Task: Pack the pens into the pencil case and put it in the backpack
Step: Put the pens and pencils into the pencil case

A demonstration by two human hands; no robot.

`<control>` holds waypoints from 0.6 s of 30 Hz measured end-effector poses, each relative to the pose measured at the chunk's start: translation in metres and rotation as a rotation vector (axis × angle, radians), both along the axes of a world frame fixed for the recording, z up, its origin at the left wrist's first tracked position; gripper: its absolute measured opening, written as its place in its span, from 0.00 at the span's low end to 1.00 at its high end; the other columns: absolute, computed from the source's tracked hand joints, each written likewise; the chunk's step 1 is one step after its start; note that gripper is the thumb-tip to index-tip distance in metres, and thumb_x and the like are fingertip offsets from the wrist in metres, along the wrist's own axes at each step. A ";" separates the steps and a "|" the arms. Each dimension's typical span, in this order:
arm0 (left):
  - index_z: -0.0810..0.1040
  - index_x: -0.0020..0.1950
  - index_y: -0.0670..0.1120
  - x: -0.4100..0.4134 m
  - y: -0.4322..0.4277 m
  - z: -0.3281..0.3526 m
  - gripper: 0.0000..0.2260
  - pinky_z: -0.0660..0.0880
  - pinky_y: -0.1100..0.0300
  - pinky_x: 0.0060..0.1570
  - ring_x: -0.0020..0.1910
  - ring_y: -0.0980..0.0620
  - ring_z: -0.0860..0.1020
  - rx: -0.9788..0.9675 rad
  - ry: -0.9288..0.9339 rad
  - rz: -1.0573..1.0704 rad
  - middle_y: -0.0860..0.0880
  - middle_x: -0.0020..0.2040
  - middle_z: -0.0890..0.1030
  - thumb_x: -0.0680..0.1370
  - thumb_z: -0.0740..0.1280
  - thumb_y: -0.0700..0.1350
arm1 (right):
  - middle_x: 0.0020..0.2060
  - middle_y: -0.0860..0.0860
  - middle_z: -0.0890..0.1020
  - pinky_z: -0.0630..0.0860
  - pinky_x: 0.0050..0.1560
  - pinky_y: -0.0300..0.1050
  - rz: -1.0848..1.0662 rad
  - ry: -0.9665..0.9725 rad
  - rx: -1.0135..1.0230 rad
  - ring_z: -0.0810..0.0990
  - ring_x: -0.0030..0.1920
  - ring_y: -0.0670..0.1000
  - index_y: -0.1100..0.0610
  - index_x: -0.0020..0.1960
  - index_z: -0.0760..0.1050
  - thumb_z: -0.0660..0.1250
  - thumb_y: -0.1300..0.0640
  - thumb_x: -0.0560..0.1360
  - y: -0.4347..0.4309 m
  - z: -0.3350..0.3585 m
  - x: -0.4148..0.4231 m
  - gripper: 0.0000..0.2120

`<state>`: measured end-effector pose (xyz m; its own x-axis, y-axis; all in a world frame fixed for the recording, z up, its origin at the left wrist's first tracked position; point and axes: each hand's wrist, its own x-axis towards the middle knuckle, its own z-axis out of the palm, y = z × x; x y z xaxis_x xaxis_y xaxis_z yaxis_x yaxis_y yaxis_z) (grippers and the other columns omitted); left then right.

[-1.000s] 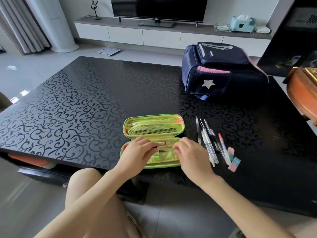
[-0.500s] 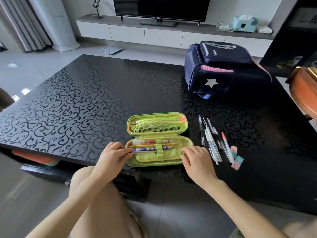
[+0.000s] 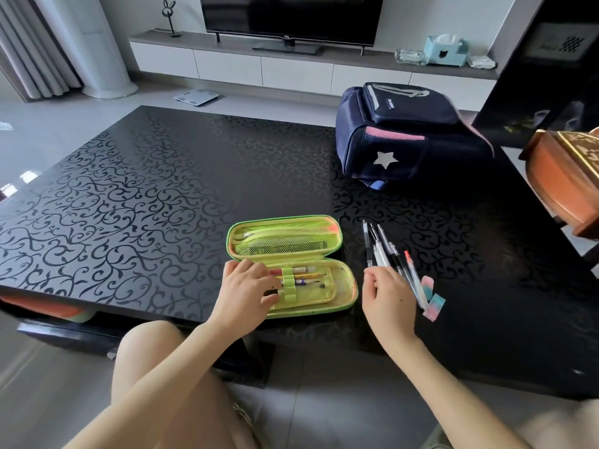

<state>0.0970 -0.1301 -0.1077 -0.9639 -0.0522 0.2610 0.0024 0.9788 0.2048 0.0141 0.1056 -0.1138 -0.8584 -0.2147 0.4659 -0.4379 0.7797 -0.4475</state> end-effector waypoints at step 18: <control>0.79 0.53 0.48 0.000 0.013 0.032 0.10 0.66 0.55 0.50 0.49 0.46 0.75 0.062 0.247 0.008 0.50 0.48 0.80 0.73 0.66 0.48 | 0.31 0.48 0.78 0.72 0.36 0.41 0.136 -0.407 -0.075 0.75 0.32 0.47 0.56 0.41 0.76 0.68 0.54 0.74 -0.015 0.052 -0.002 0.06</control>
